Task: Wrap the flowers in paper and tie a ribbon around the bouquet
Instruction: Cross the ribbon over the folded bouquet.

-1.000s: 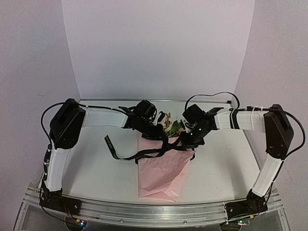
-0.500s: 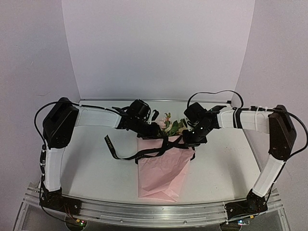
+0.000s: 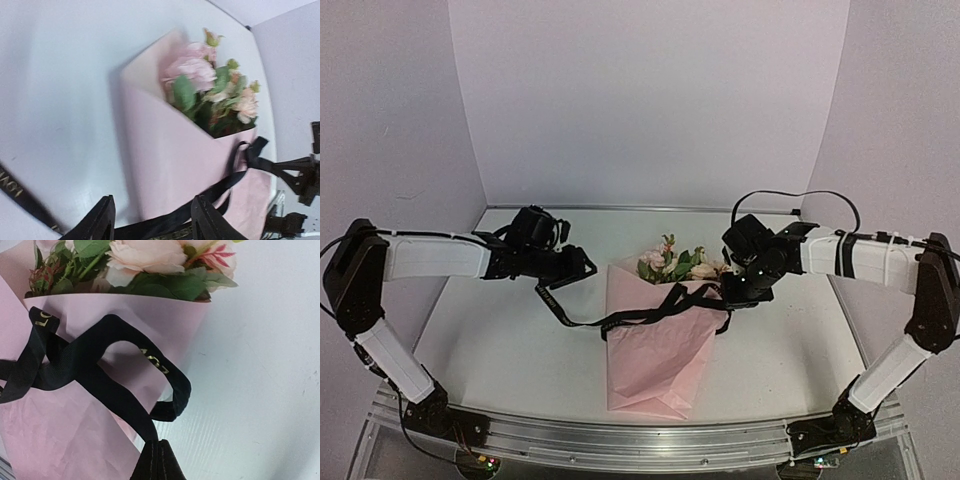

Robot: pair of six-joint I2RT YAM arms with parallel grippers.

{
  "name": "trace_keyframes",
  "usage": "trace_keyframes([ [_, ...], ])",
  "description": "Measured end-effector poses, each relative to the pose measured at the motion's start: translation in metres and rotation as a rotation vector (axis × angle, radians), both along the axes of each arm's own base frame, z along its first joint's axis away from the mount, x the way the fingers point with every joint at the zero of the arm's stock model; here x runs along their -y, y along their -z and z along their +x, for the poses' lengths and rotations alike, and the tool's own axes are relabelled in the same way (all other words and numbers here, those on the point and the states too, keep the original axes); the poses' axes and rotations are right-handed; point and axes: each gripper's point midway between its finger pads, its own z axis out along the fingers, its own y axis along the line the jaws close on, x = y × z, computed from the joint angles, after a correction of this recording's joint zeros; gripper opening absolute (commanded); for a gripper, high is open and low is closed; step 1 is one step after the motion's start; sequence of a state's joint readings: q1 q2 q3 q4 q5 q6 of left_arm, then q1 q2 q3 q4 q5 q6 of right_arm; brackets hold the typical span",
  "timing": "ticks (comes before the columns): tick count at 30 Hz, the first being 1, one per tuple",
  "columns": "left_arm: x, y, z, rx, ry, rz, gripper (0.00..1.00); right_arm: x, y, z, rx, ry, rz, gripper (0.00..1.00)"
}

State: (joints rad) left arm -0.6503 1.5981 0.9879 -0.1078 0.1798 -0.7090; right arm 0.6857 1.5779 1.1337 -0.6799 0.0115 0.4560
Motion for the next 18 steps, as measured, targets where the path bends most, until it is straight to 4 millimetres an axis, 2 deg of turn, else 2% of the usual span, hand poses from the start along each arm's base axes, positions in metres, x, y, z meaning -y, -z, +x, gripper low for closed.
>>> trace_keyframes([
  [4,-0.053,0.028,-0.024,-0.041,-0.131,0.128,0.65,0.011,-0.008,-0.006,0.013,0.011,-0.018,0.0],
  [7,-0.068,0.039,-0.029,-0.057,-0.173,0.179,0.67,0.012,-0.011,-0.007,0.019,0.012,-0.016,0.0],
  [12,-0.066,0.053,-0.028,-0.11,-0.217,0.161,0.68,0.013,-0.011,-0.008,0.017,0.01,-0.022,0.0],
  [18,-0.053,0.067,-0.038,-0.236,-0.321,-0.009,0.67,0.012,-0.011,-0.008,0.019,0.001,-0.023,0.0],
])
